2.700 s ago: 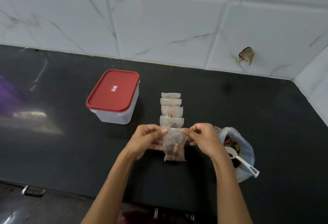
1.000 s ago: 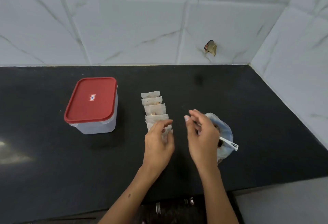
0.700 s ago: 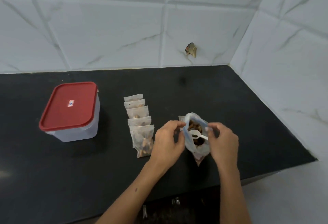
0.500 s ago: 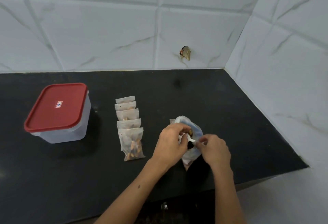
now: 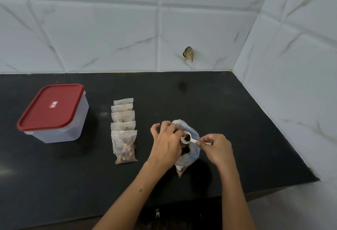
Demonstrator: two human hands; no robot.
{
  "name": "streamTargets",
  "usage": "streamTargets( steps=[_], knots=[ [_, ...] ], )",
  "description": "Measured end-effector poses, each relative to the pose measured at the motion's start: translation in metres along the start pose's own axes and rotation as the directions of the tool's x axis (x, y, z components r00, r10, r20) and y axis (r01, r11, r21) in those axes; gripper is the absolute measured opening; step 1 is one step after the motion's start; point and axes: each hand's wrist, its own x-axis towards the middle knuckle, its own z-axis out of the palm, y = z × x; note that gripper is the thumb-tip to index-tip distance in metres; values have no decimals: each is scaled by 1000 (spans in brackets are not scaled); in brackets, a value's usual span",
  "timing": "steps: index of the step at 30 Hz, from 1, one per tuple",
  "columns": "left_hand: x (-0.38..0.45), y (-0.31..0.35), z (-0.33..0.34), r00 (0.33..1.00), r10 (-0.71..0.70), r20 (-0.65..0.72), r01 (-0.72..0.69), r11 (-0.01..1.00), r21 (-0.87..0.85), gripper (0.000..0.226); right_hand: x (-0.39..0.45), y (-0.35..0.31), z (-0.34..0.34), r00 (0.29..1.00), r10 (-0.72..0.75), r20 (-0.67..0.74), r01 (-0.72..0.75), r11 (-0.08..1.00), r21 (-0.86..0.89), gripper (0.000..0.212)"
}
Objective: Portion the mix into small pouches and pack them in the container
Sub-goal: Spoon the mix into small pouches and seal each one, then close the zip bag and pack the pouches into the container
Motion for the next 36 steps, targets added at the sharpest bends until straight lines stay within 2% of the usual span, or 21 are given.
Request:
streamTargets(
  steps=[3, 9, 13, 18, 26, 32, 36],
  knots=[
    [2, 1, 9, 1000, 8, -5, -8, 998, 62, 24, 1, 0, -6, 1000, -30, 0, 30, 998, 55, 3],
    [2, 8, 13, 999, -32, 31, 28, 995, 100, 44, -1, 1, -12, 994, -108, -4, 107, 986, 130, 3],
    [4, 6, 16, 998, -45, 32, 42, 995, 86, 44, 1, 4, -14, 988, -151, -35, 154, 980, 125, 4],
    [12, 6, 10, 991, -72, 115, 67, 997, 42, 27, 2, 5, -10, 975, -200, -94, 210, 971, 112, 5],
    [16, 9, -3, 972, -115, 203, 88, 987, 137, 34, 4, 5, 0, 959, -239, -150, 250, 967, 53, 7],
    [15, 7, -5, 972, -136, 190, 114, 986, 122, 30, 6, 7, 2, 960, -222, -172, 228, 973, 19, 7],
    [12, 6, -2, 983, -99, 157, 88, 993, 73, 23, 5, 6, 5, 963, -219, -156, 222, 975, 0, 9]
  ],
)
